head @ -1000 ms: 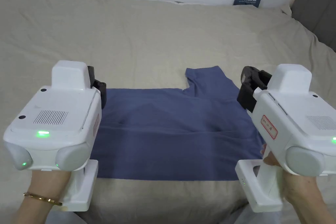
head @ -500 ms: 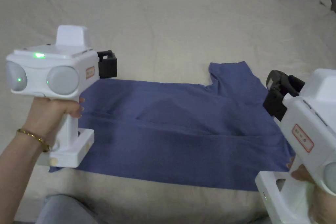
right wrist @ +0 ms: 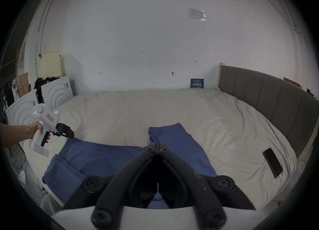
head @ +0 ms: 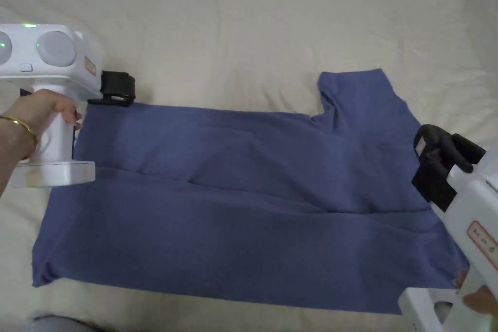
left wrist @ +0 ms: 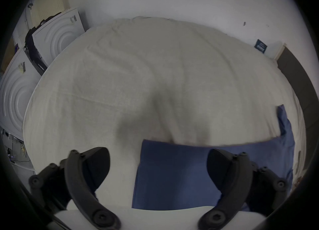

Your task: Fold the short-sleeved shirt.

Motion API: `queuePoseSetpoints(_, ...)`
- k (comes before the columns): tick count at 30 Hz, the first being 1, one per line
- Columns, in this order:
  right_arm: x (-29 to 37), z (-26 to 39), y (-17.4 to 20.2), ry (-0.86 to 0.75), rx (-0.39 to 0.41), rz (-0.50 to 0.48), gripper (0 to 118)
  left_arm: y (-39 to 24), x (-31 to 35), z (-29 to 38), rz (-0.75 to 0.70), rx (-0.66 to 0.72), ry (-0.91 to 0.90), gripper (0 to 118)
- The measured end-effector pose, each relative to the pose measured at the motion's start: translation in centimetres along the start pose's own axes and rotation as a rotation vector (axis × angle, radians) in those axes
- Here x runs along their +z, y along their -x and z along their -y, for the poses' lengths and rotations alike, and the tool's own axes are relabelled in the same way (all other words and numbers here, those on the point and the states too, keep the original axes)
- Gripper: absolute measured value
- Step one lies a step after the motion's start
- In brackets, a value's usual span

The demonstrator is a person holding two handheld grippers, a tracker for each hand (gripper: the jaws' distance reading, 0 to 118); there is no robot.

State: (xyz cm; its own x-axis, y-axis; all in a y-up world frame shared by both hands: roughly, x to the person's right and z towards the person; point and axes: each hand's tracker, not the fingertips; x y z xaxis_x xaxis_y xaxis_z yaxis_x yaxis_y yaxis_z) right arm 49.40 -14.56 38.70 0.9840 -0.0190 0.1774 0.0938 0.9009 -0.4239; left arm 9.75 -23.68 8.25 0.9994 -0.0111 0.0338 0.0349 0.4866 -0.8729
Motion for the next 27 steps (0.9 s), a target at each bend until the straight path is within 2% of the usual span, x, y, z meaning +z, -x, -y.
queuePoseSetpoints(2,-0.9,0.4,-0.5,0.024,-0.007,0.011,2,0.3,-1.1,-0.2,-0.008,0.001,-0.007,80)
queuePoseSetpoints(4,-1.6,0.7,-0.7,0.046,-0.013,0.019,2,0.4,-1.8,-0.4,-0.020,0.008,-0.012,31)
queuePoseSetpoints(7,-2.2,0.9,-1.2,0.074,-0.017,0.027,2,0.9,-2.6,-0.8,0.056,0.027,0.017,4)
queuePoseSetpoints(10,-3.3,0.3,-2.2,0.099,-0.045,-0.006,2,0.2,-2.8,-0.5,0.025,-0.056,0.009,2)
queuePoseSetpoints(16,-7.7,-5.0,-5.8,0.116,-0.079,-0.006,2,1.2,0.1,-1.5,0.071,0.008,-0.078,1)
queuePoseSetpoints(18,-11.0,-7.0,-7.2,0.188,-0.059,0.014,3,2.6,-0.2,-2.2,0.103,0.010,-0.108,1)
queuePoseSetpoints(19,-12.6,-7.7,-7.9,0.248,-0.054,0.018,9,2.8,0.3,-2.3,0.108,0.008,-0.118,1)
queuePoseSetpoints(20,-14.3,-8.1,-8.2,0.272,-0.062,0.036,26,3.0,0.6,-2.3,0.114,0.005,-0.128,1)
queuePoseSetpoints(21,-16.1,-8.3,-8.9,0.318,-0.067,0.038,65,2.7,1.7,-1.7,0.119,0.002,-0.145,1)
queuePoseSetpoints(22,-18.4,-8.3,-9.7,0.387,-0.067,0.044,92,2.7,2.1,-1.6,0.124,0.003,-0.152,1)
queuePoseSetpoints(23,-19.9,-7.9,-10.3,0.463,-0.090,0.056,111,3.0,2.3,-1.5,0.126,0.007,-0.153,1)
queuePoseSetpoints(24,-21.2,-7.5,-10.7,0.506,-0.096,0.088,118,3.2,2.5,-1.4,0.132,0.010,-0.157,1)
queuePoseSetpoints(27,-25.0,-5.4,-11.4,0.631,-0.058,0.168,118,3.1,3.6,-0.6,0.139,0.019,-0.163,1)
